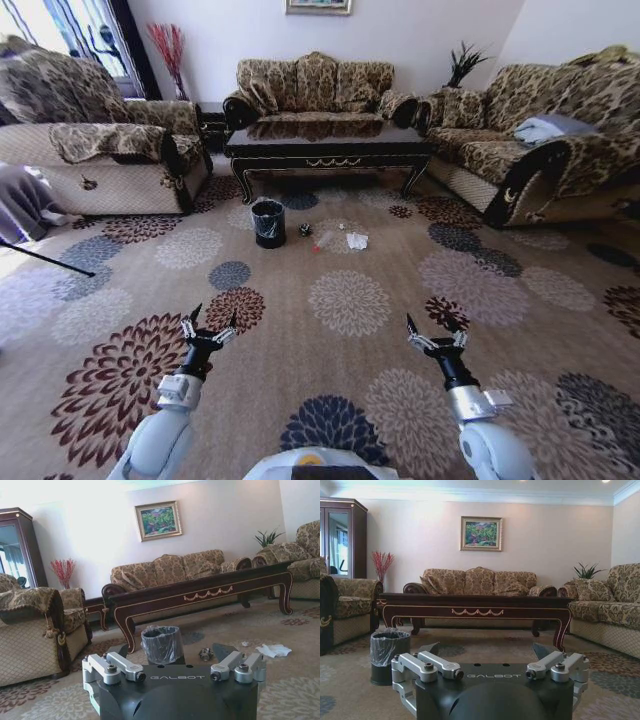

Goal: Move to the front of the table and pick up the trash from the floor, then place it into the trash bin.

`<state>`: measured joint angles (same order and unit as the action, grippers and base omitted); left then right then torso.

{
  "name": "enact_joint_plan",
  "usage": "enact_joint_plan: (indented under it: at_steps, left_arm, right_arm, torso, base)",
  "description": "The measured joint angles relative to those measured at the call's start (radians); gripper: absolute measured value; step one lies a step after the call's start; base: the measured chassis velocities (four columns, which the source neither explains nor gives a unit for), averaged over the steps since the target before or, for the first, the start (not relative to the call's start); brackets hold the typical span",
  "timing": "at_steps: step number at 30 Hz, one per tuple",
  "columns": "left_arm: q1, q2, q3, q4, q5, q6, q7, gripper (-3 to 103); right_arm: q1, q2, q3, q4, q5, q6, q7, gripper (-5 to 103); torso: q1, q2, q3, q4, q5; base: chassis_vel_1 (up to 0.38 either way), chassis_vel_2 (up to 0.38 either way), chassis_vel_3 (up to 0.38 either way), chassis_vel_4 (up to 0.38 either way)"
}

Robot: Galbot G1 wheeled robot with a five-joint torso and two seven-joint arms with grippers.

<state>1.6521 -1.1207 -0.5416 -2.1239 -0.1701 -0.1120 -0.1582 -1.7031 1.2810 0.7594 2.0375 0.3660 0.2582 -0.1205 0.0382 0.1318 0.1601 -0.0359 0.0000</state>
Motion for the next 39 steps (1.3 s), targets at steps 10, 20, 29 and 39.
enact_joint_plan:
  at_steps: [10,20,29,39]
  left_arm:
    - [0.003,-0.003,-0.004,0.002,0.000,0.007,-0.003,94]
    - [0.010,-0.006,-0.004,0.002,-0.001,0.009,-0.006,94]
    - [0.006,-0.006,-0.001,0.011,0.002,0.009,-0.008,96]
    - [0.004,-0.008,-0.006,0.023,0.001,0.008,-0.007,96]
  right_arm:
    - [0.002,-0.001,-0.004,-0.003,-0.005,-0.001,0.001,100]
    - [-0.003,-0.001,-0.009,-0.005,-0.014,0.000,0.000,100]
    - [-0.003,-0.003,-0.011,-0.007,-0.016,-0.001,0.008,100]
    - [0.004,-0.001,-0.016,-0.009,-0.019,-0.003,0.019,100]
  torso:
    - [-0.005,-0.034,-0.029,-0.0001,0.0000]
    - [-0.008,-0.076,-0.068,0.0000,0.0000]
    - [-0.008,-0.112,-0.104,0.0000,0.0000]
    - [-0.010,-0.132,-0.133,0.0001,0.0000]
  base:
    - [0.000,0.000,0.000,0.000]
    - [0.000,0.000,0.000,0.000]
    - [0.000,0.000,0.000,0.000]
    - [0.000,0.000,0.000,0.000]
